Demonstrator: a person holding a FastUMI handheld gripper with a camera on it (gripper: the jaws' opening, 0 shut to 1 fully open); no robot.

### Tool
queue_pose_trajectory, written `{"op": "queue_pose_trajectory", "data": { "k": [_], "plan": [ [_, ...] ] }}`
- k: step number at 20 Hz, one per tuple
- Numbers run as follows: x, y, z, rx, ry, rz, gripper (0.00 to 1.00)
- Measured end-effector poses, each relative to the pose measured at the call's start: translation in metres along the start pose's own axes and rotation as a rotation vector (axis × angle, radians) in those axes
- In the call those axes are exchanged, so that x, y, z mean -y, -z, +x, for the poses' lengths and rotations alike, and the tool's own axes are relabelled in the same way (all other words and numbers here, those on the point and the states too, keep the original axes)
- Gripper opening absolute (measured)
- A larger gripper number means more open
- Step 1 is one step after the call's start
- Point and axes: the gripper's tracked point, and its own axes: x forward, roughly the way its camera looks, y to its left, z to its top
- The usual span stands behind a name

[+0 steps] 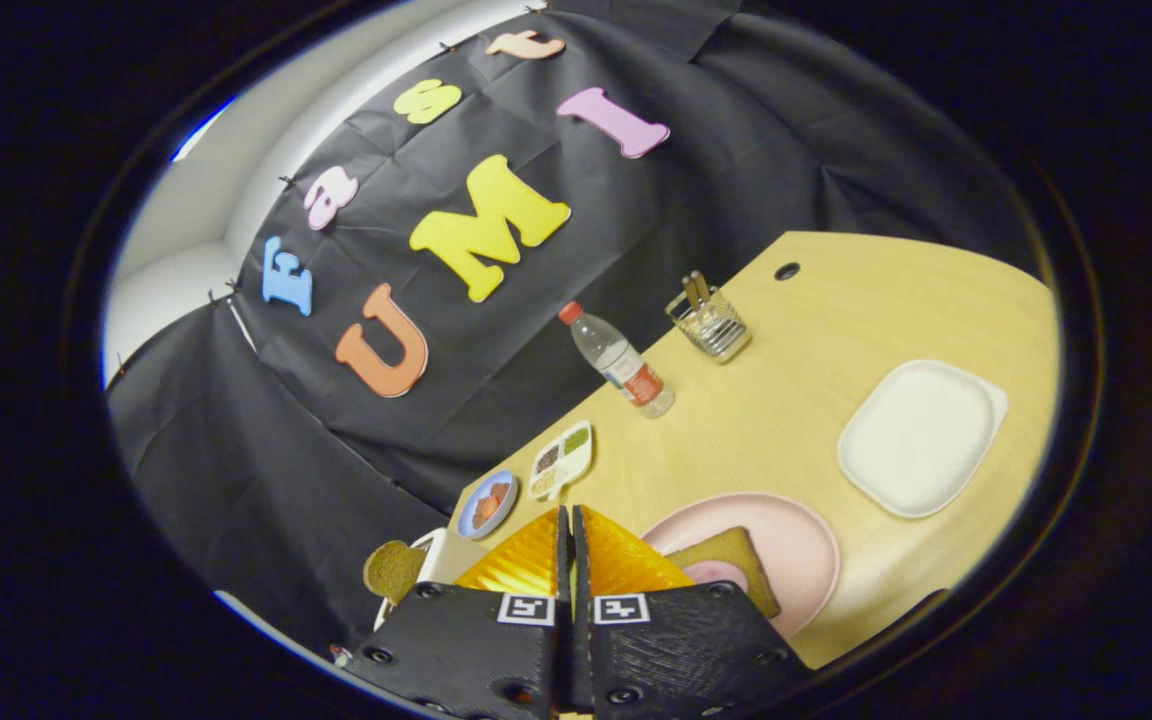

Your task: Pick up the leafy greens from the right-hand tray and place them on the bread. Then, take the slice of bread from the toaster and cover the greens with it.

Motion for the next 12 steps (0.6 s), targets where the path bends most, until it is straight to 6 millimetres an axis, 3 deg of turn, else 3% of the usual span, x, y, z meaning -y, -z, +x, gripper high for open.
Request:
{"op": "queue_pose_trajectory", "data": {
  "k": [2,5,12],
  "plan": [
    [0.003,0.015,0.007,-0.025,0.001,0.003,0.0],
    [0.022,0.023,0.016,-0.036,0.043,-0.011,0.0],
    [0.069,0.011,0.01,-0.014,0.141,-0.047,0.0]
  ]
}}
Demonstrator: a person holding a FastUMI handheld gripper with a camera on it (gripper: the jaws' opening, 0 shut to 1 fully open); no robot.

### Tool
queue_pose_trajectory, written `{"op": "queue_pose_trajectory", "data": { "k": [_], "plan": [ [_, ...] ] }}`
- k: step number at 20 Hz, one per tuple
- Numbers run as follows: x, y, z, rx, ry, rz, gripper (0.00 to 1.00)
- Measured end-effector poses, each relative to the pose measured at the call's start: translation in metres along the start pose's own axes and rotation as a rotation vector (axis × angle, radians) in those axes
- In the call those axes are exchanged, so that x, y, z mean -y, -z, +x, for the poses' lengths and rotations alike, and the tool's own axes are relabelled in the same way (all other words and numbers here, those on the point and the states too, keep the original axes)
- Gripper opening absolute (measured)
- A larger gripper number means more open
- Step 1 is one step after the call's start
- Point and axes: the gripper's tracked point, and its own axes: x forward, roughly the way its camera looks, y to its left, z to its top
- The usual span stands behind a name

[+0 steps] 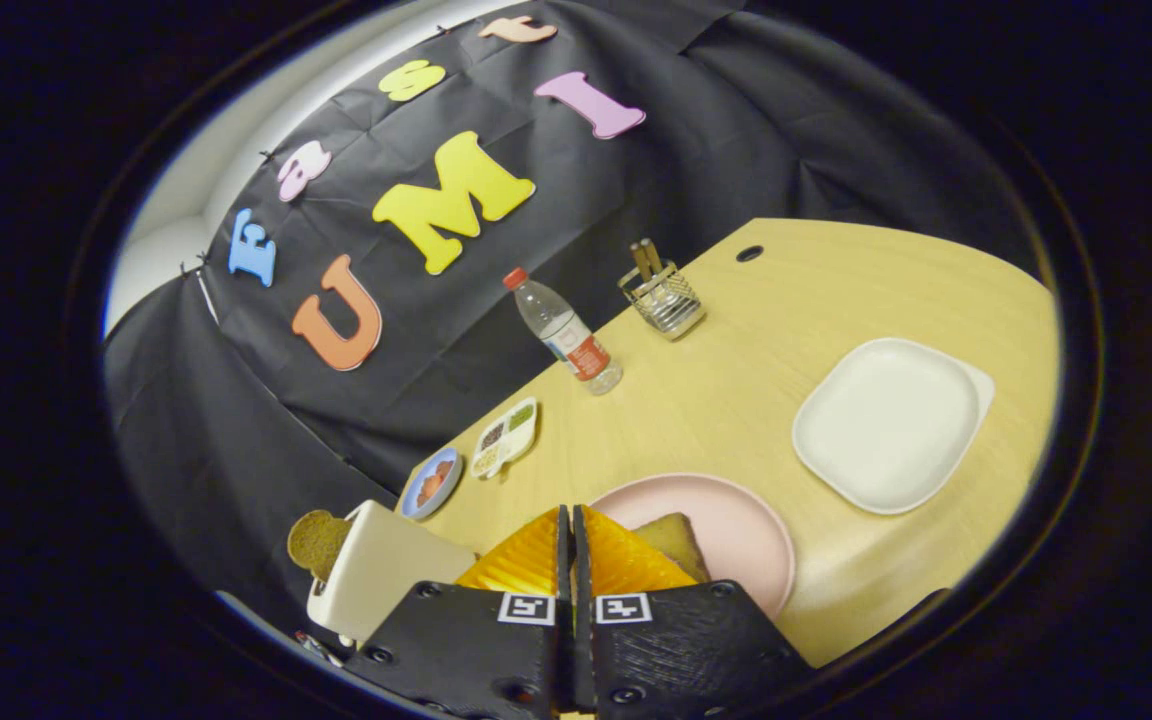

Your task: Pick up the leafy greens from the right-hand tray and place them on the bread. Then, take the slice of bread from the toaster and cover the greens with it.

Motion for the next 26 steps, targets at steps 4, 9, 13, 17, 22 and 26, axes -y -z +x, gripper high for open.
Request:
{"op": "queue_pose_trajectory", "data": {
  "k": [4,9,13,17,22,26],
  "plan": [
    [0.022,0.005,0.003,-0.017,0.05,-0.03,0.12],
    [0.039,0.013,-0.002,-0.049,0.105,-0.097,0.52],
    [0.041,0.001,-0.017,0.003,0.132,-0.163,0.85],
    [0.031,-0.023,-0.037,0.107,0.162,-0.279,0.95],
    [-0.032,-0.029,-0.061,0.232,0.123,-0.439,0.96],
    [-0.096,-0.012,-0.066,0.277,0.052,-0.493,0.96]
  ]
}}
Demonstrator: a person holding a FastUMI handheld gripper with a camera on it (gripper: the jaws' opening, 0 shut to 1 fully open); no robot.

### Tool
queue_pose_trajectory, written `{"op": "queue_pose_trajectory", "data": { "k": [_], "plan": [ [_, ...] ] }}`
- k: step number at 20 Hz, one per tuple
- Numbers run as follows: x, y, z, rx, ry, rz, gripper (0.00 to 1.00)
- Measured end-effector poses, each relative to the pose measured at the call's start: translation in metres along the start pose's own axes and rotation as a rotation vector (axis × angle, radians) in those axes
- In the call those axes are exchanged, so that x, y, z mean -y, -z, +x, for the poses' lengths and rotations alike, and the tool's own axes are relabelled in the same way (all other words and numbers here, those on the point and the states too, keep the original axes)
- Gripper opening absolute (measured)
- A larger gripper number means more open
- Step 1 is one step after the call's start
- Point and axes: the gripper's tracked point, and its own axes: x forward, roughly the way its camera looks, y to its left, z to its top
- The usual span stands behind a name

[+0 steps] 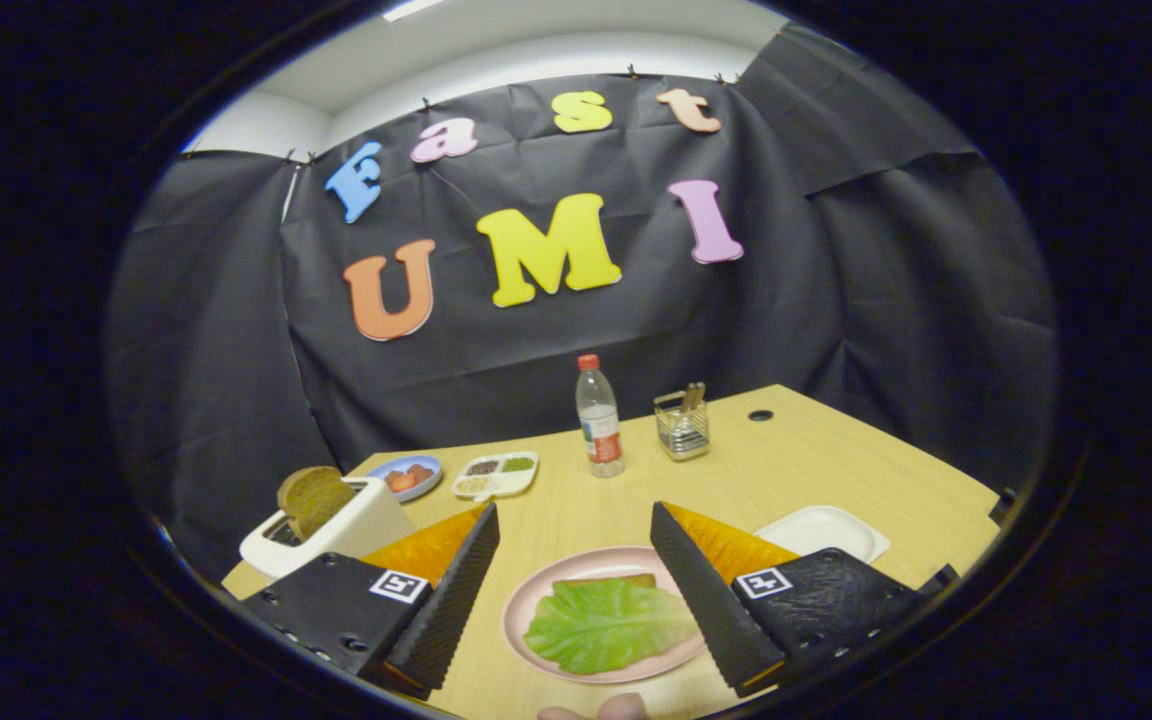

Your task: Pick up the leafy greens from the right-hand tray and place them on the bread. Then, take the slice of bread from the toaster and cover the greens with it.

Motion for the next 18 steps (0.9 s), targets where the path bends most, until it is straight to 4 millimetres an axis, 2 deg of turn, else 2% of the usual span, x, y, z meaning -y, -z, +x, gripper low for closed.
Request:
{"op": "queue_pose_trajectory", "data": {
  "k": [5,9,13,18],
  "plan": [
    [-0.088,-0.007,0.001,0.015,-0.076,-0.039,0.96],
    [-0.149,0.0,0.008,-0.006,-0.127,-0.055,0.96],
    [-0.184,0.02,0.024,-0.056,-0.14,-0.071,0.96],
    [-0.211,0.045,0.053,-0.143,-0.131,-0.055,0.94]
  ]
}}
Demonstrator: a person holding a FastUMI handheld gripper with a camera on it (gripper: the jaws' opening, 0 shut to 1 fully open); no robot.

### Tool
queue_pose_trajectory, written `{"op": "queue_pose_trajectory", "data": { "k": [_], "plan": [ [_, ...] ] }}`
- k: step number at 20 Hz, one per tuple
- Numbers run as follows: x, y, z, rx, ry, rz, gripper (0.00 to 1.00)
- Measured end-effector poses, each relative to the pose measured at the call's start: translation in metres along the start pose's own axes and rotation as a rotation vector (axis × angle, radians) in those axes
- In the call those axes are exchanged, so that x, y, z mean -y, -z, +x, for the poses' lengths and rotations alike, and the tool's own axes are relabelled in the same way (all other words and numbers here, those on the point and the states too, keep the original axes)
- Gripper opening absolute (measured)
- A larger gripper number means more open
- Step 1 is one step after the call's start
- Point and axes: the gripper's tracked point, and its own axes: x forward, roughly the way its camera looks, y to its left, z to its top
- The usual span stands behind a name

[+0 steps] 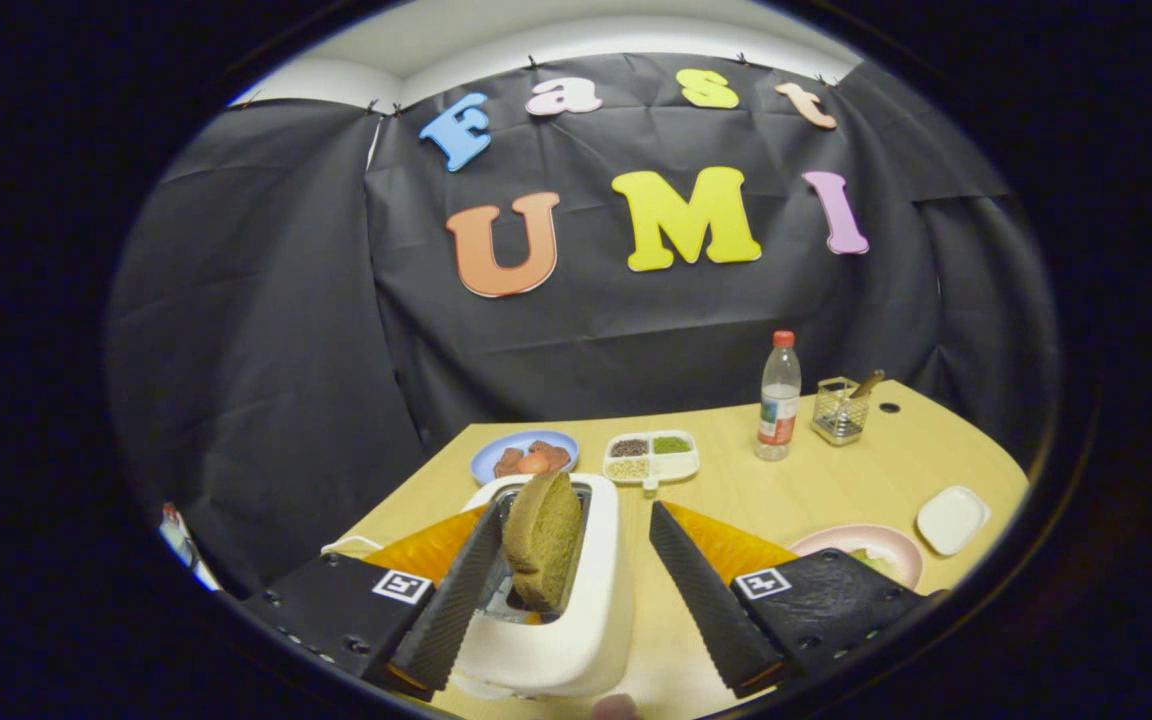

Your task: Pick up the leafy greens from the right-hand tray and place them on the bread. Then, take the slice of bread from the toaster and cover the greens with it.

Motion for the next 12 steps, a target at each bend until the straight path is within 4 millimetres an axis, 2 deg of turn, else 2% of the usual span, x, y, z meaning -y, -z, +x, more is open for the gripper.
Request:
{"op": "queue_pose_trajectory", "data": {
  "k": [3,6,10,11,12],
  "plan": [
    [-0.003,0.007,0.016,-0.043,0.014,-0.013,0.77],
    [-0.002,0.011,0.021,-0.056,0.024,-0.006,0.57],
    [0.0,0.007,0.023,-0.063,0.032,-0.001,0.3],
    [-0.004,0.008,0.024,-0.072,0.017,0.004,0.17],
    [-0.004,0.007,0.022,-0.07,0.012,0.012,0.17]
  ]
}}
